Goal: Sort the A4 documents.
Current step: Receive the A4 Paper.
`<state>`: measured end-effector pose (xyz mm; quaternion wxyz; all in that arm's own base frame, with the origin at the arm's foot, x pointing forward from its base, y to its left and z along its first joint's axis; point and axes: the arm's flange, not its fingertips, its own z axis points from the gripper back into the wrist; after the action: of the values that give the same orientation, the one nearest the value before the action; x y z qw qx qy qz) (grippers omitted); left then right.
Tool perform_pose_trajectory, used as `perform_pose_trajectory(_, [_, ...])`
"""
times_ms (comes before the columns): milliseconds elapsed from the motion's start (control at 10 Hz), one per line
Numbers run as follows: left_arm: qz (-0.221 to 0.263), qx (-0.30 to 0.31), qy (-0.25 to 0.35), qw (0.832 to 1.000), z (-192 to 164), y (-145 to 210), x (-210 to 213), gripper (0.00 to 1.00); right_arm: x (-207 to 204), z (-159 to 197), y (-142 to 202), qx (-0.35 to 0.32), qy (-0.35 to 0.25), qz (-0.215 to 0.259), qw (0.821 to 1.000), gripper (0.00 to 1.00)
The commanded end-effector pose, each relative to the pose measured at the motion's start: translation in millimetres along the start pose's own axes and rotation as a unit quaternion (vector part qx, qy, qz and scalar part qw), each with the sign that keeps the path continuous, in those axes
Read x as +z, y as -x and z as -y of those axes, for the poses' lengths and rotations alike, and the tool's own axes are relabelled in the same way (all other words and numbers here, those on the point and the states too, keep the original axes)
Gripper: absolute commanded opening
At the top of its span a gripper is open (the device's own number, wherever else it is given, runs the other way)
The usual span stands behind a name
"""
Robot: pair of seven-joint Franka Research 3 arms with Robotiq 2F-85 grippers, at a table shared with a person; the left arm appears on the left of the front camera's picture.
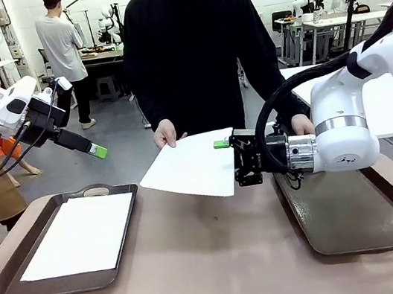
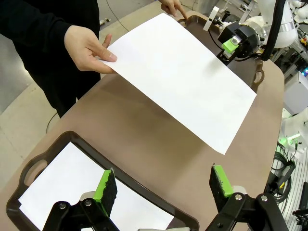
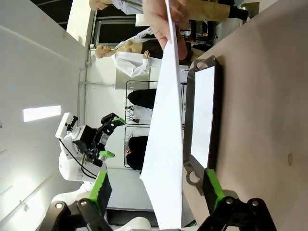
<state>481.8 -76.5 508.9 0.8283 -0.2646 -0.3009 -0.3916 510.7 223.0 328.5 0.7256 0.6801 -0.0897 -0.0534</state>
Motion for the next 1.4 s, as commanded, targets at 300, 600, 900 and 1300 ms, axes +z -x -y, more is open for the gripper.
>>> perform_pose_trajectory(300, [0.011,-0.006,0.004,1.0,0,1,0,1.0,-2,7,-11,-0.015,0.007,0.004,1.0,0.69])
perform_pose_trajectory(600, [0.011,-0.006,0.004,1.0,0,1,0,1.0,-2,7,-15,-0.014,0.006,0.002,1.0,0.45])
perform_pose_trajectory(900, [0.011,-0.006,0.004,1.0,0,1,0,1.0,-3,6,-17,-0.016,0.006,-0.001,1.0,0.22])
perform_pose_trajectory(1300, [0.011,-0.006,0.004,1.0,0,1,0,1.0,-1,8,-21,-0.02,0.011,-0.005,1.0,0.0])
